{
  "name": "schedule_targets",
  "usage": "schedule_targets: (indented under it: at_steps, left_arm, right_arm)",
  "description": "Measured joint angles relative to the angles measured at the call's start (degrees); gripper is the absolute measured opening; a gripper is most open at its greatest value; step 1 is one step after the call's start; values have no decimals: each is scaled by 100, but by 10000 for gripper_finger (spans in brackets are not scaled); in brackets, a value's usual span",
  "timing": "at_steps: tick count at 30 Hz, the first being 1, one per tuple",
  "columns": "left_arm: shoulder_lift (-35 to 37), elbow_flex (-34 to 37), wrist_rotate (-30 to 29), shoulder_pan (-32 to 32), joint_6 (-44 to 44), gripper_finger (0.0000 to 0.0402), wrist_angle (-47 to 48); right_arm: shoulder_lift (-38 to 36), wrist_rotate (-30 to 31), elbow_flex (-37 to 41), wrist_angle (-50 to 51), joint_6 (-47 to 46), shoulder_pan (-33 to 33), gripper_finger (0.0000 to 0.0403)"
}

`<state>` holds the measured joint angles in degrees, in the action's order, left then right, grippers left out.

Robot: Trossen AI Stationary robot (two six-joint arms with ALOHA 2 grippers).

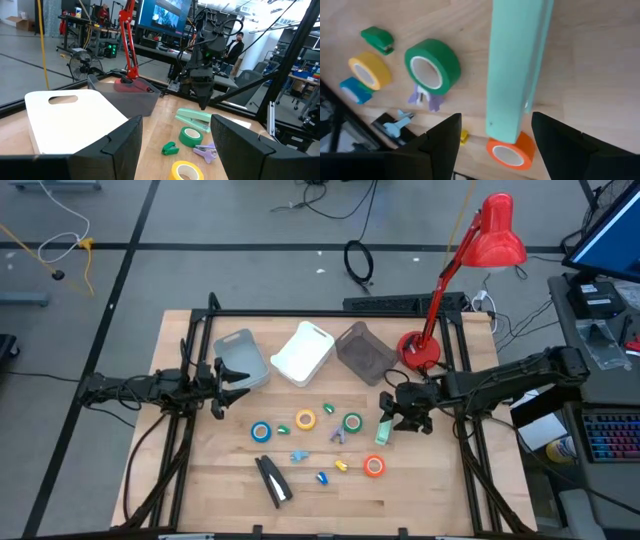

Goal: Pick and place Stapler, Stapler remover, tape
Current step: Put the large light green stapler into the gray bin

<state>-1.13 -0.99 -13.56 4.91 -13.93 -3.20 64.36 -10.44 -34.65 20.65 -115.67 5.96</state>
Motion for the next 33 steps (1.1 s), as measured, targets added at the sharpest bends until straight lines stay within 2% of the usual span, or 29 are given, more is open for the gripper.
schedule_targets:
  at_steps: [15, 28, 33]
  left_arm:
    - [0, 0, 0, -1, -6, 237, -2]
    - [0, 0, 0, -2, -7, 237, -2]
    - [0, 0, 0, -1, -13, 237, -2]
  right_arm:
    - [907, -23, 0, -423, 248, -11, 207]
    - [970, -332, 0, -183, 249, -13, 206]
    - [970, -332, 0, -153, 312, -13, 181]
